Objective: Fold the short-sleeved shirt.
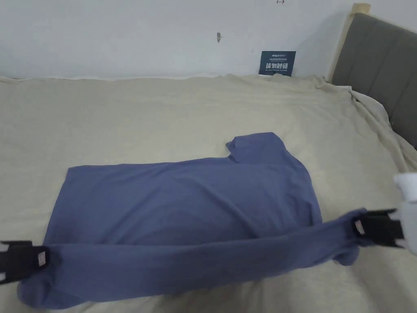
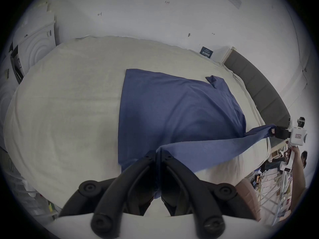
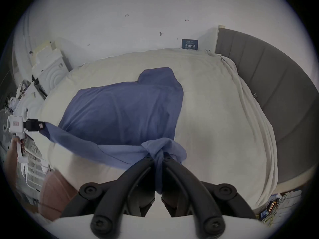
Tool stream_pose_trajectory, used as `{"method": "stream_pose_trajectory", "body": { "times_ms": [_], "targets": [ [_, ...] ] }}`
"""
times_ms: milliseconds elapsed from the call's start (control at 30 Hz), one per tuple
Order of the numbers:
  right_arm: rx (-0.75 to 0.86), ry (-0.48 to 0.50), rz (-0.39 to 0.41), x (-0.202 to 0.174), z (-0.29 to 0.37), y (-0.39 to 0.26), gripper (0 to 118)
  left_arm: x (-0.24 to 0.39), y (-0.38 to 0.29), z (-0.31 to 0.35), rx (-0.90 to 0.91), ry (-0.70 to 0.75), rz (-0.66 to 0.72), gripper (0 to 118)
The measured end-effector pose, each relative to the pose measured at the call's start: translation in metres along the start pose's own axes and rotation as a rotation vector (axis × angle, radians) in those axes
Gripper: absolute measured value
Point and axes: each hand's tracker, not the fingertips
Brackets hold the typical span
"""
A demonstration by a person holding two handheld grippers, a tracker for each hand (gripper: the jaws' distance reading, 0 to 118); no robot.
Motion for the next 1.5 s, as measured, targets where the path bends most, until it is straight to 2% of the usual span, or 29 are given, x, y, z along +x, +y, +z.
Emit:
{"method": "stream_pose_trajectory", "body": {
  "times_ms": [100, 200, 300, 333, 367, 400, 433, 467, 500, 533, 600, 667, 800, 867, 900, 933, 967, 1000, 1033, 1067, 1100, 1133, 1200, 1300, 1367, 1467, 1500],
  "targets": [
    [-0.092, -0.012, -0.041, 0.005, -0.048, 0.041, 4, -0.006, 0.034, -0.033, -0.068, 0.001, 0.056, 6],
    [-0.141, -0.038, -0.024, 0.013, -0.097, 0.071, 4, -0.019, 0.061, -0.067, -0.108, 0.023, 0.057, 6],
    [-0.221, -0.069, -0.057, 0.014, -0.140, 0.087, 5, -0.022, 0.069, -0.091, -0.164, 0.041, 0.093, 6],
    [-0.228, -0.074, -0.072, 0.015, -0.152, 0.089, 6, -0.026, 0.070, -0.098, -0.182, 0.044, 0.122, 7],
    [-0.234, -0.077, -0.083, 0.017, -0.161, 0.090, 10, -0.028, 0.071, -0.103, -0.176, 0.043, 0.134, 12],
    [-0.231, -0.078, -0.103, 0.019, -0.172, 0.090, 29, -0.031, 0.070, -0.105, -0.163, 0.043, 0.153, 39],
    [-0.226, -0.085, -0.111, 0.022, -0.177, 0.089, 57, -0.039, 0.071, -0.108, -0.136, 0.065, 0.161, 75],
    [-0.212, -0.099, -0.116, 0.024, -0.180, 0.087, 90, -0.041, 0.070, -0.108, -0.111, 0.095, 0.159, 102],
    [-0.189, -0.110, -0.116, 0.027, -0.180, 0.083, 117, -0.043, 0.068, -0.108, -0.102, 0.102, 0.153, 116],
    [-0.162, -0.117, -0.116, 0.022, -0.173, 0.078, 116, -0.045, 0.065, -0.105, -0.085, 0.091, 0.157, 116],
    [-0.026, -0.129, -0.131, 0.026, -0.154, 0.073, 108, -0.049, 0.062, -0.092, -0.045, 0.072, 0.172, 116],
    [0.037, -0.112, -0.147, 0.027, -0.133, 0.067, 108, -0.047, 0.058, -0.077, -0.008, 0.076, 0.161, 116],
    [0.120, -0.042, -0.187, 0.024, -0.076, 0.041, 105, -0.023, 0.036, -0.015, 0.174, 0.054, 0.031, 115],
    [0.165, -0.005, -0.178, 0.015, -0.046, 0.019, 103, -0.017, 0.016, 0.014, 0.263, 0.050, -0.046, 114],
    [0.217, 0.029, -0.167, 0.009, -0.029, 0.004, 93, -0.009, 0.004, 0.030, 0.291, 0.054, -0.071, 112],
    [0.254, 0.044, -0.154, -0.004, -0.014, -0.011, 76, -0.002, -0.009, 0.043, 0.308, 0.047, -0.081, 105],
    [0.274, 0.052, -0.135, -0.010, -0.002, -0.024, 54, 0.010, -0.024, 0.058, 0.331, 0.027, -0.093, 89],
    [0.279, 0.046, -0.121, -0.017, 0.009, -0.036, 23, 0.015, -0.039, 0.070, 0.342, 0.025, -0.090, 38],
    [0.279, 0.044, -0.125, -0.024, 0.018, -0.048, 8, 0.020, -0.050, 0.076, 0.328, 0.040, -0.087, 0],
    [0.292, 0.067, -0.133, -0.033, 0.026, -0.056, 6, 0.024, -0.065, 0.083, 0.323, 0.082, -0.089, 0],
    [0.313, 0.100, -0.148, -0.037, 0.033, -0.065, 0, 0.001, -0.075, 0.080, 0.313, 0.055, -0.087, 0],
    [0.336, 0.125, -0.155, -0.040, 0.040, -0.074, 0, 0.001, -0.085, 0.083, 0.281, 0.006, -0.064, 0],
    [0.369, 0.119, -0.170, -0.046, 0.048, -0.088, 0, 0.002, -0.098, 0.090, 0.287, 0.053, -0.045, 0],
    [0.352, 0.130, -0.168, -0.052, 0.051, -0.096, 0, -0.006, -0.087, 0.092, 0.269, 0.071, -0.022, 0],
    [0.339, 0.128, -0.164, -0.050, 0.044, -0.097, 0, -0.024, -0.062, 0.070, 0.128, 0.144, 0.029, 0],
    [0.269, 0.143, -0.178, -0.051, 0.034, -0.093, 0, -0.051, -0.034, 0.027, 0.024, 0.051, 0.113, 0],
    [0.252, 0.159, -0.186, -0.051, 0.032, -0.092, 0, -0.051, -0.023, 0.015, -0.026, 0.047, 0.143, 14]
  ]
}}
